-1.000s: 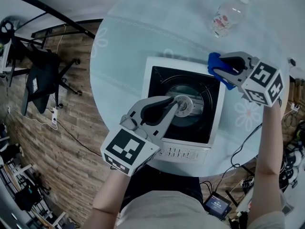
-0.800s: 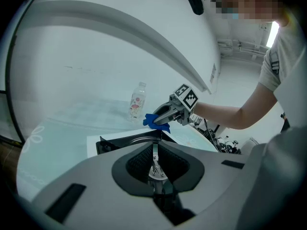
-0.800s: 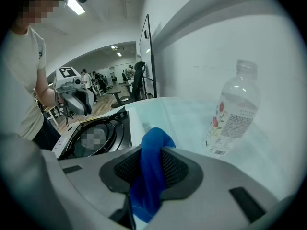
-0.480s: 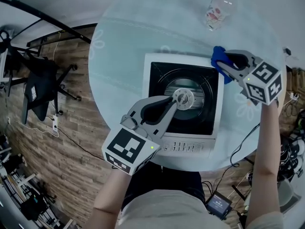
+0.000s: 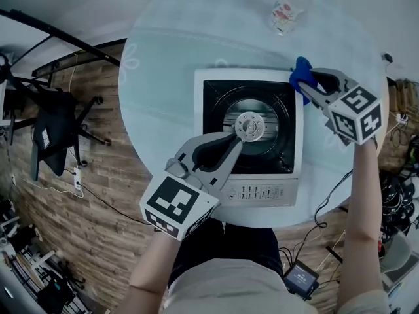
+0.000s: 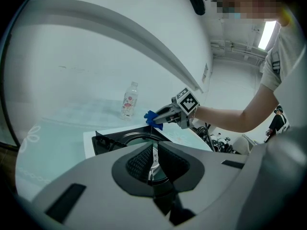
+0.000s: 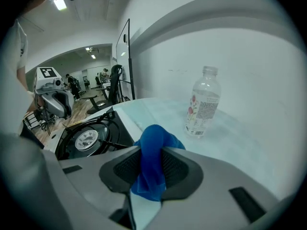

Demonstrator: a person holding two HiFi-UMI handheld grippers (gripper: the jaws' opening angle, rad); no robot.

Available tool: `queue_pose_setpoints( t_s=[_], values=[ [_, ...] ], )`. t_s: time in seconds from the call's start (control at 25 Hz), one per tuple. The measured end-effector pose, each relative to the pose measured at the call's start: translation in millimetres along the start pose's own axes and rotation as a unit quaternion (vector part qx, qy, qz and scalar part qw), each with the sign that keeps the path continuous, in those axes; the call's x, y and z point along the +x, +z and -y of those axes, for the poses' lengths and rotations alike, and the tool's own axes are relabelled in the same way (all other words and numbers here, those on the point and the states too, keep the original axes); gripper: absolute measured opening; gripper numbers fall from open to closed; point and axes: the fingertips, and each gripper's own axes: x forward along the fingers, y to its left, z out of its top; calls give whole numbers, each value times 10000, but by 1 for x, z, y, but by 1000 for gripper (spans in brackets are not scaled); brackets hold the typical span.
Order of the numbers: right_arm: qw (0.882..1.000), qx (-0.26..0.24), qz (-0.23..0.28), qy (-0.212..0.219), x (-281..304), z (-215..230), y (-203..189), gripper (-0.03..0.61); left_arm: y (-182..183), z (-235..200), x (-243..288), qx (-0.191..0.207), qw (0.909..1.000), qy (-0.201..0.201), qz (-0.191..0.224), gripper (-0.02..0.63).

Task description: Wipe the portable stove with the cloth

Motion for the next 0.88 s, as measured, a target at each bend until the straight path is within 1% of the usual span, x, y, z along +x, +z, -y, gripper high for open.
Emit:
queue_pose_setpoints(
  t_s=[0.32,0.88],
  values=[
    [9995,138,19,-274,-12,-10,-13,118,-3,14,-5,136,9997,-210,-50,48],
    [9990,192,-106,-386,-26,-37,-27,117,-14,32,-10,308,9980,-527,-182,48]
  ],
)
